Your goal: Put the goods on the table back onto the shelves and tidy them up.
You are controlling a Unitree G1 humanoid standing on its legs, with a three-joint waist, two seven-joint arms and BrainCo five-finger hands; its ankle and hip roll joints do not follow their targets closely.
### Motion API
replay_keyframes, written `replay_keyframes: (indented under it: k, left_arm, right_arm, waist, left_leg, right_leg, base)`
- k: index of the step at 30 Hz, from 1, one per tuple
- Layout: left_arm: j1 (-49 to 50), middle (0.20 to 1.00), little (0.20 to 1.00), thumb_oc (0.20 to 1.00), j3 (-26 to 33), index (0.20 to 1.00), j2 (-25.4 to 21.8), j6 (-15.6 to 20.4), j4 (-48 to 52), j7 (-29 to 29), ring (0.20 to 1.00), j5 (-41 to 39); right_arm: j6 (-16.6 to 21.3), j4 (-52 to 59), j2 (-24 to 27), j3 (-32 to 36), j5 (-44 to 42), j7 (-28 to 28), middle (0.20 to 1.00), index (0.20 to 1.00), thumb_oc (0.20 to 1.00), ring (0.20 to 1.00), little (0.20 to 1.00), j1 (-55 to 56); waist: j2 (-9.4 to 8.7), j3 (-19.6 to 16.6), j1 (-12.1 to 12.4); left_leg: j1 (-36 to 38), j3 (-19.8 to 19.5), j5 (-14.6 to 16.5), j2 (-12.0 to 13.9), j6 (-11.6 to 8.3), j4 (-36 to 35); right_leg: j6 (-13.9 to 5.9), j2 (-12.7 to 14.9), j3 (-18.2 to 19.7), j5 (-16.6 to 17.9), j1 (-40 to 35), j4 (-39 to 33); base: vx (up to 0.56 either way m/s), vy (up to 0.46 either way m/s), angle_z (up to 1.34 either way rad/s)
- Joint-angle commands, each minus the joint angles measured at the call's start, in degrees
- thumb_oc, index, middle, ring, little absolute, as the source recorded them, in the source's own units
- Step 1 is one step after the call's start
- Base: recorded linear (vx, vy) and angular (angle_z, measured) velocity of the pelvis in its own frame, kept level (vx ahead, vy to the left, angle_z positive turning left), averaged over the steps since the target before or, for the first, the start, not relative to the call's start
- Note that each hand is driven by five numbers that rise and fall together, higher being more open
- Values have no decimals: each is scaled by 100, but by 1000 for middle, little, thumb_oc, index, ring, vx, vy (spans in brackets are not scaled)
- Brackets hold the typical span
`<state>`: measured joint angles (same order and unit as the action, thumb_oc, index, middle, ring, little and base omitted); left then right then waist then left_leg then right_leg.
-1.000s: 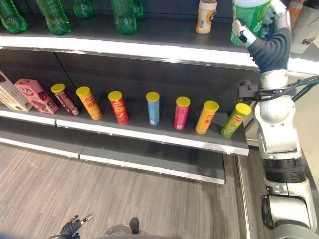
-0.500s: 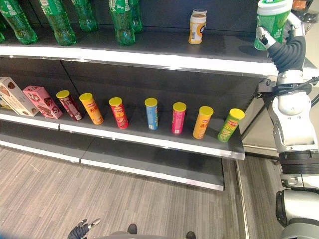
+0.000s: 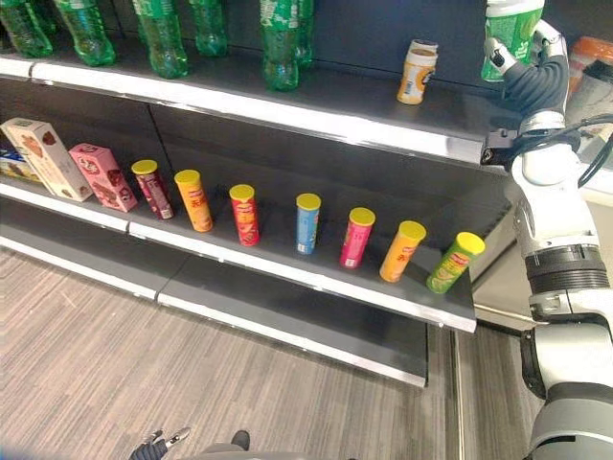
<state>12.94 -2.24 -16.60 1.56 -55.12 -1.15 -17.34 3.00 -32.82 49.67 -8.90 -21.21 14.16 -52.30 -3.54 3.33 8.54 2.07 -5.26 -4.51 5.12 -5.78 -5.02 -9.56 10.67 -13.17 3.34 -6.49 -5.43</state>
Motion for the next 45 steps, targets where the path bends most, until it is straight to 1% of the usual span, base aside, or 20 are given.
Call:
replay_keyframes:
  k: [1, 4, 7, 9, 13, 18, 26, 35, 45]
  left_arm:
    - [-269, 1000, 1000, 1000, -223, 1000, -336, 99, -271, -91, 1000, -192]
    - [-331, 1000, 1000, 1000, -252, 1000, -322, 107, -311, -139, 1000, -299]
    - [-361, 1000, 1000, 1000, -254, 1000, -315, 113, -326, -151, 1000, -340]
    - [-447, 1000, 1000, 1000, -317, 1000, -305, 120, -409, -180, 1000, -337]
    - [-488, 1000, 1000, 1000, -371, 1000, -290, 129, -418, -201, 1000, -334]
    - [-542, 1000, 1000, 1000, -443, 1000, -284, 135, -377, -232, 1000, -360]
    - [-505, 1000, 1000, 1000, -492, 1000, -220, 89, -437, -265, 1000, -298]
    - [-481, 1000, 1000, 1000, -491, 1000, -238, 108, -399, -306, 1000, -300]
    - [-470, 1000, 1000, 1000, -488, 1000, -212, 121, -361, -365, 1000, -300]
  right_arm:
    - [117, -46, 176, -319, 211, 200, 200, 200, 200, 200, 200, -744]
    - [65, -534, 74, -398, 331, 269, 200, 200, 200, 200, 200, -995]
    - [34, -658, 0, -425, 368, 292, 200, 200, 200, 200, 200, -1065]
    - [52, -811, -196, -413, 357, 317, 200, 200, 200, 200, 200, -1110]
    - [65, -838, -388, -380, 328, 345, 200, 200, 200, 200, 200, -1120]
    - [87, -871, -577, -331, 340, 438, 200, 200, 200, 200, 200, -1076]
    - [57, -850, -813, -322, 522, 571, 200, 200, 200, 200, 200, -991]
    - [11, -961, -831, -394, 695, 632, 200, 200, 200, 200, 200, -1015]
    - [-32, -987, -737, -474, 902, 745, 200, 200, 200, 200, 200, -1088]
  waist:
    - [-69, -227, 180]
    - [-12, -266, 258]
    - [23, -285, 278]
    - [77, -302, 323]
    - [107, -316, 360]
    - [113, -294, 440]
    - [72, -275, 528]
    - [46, -248, 526]
    - [25, -202, 442]
  left_leg:
    - [69, 70, 529, -75, -98, 66]
    - [37, 18, 509, -89, -112, 59]
    - [22, 2, 501, -94, -107, 57]
    - [9, -35, 487, -104, -110, 47]
    - [6, -85, 483, -114, -106, 34]
    - [-48, -168, 463, -129, -102, 36]
    - [-86, -290, 470, -162, -88, 40]
    - [-82, -274, 492, -174, -67, 21]
    - [-80, -232, 517, -186, -45, 22]
  right_leg:
    - [-37, 150, -249, -253, 123, 302]
    - [-36, 157, -361, -250, 76, 262]
    - [-35, 158, -408, -252, 71, 257]
    - [-37, 168, -480, -256, 39, 251]
    - [-30, 170, -540, -262, 7, 251]
    - [-22, 173, -646, -299, 1, 291]
    - [-19, 201, -777, -347, -33, 328]
    - [-34, 220, -744, -327, -4, 321]
    - [-46, 242, -669, -316, 35, 325]
  base:
    - [22, -30, 19]
    - [36, -34, 11]
    - [25, -18, 17]
    - [38, -24, 11]
    - [38, -7, 14]
    - [15, 4, 8]
    - [21, 14, 14]
    - [4, 6, 2]
    - [0, 0, 0]
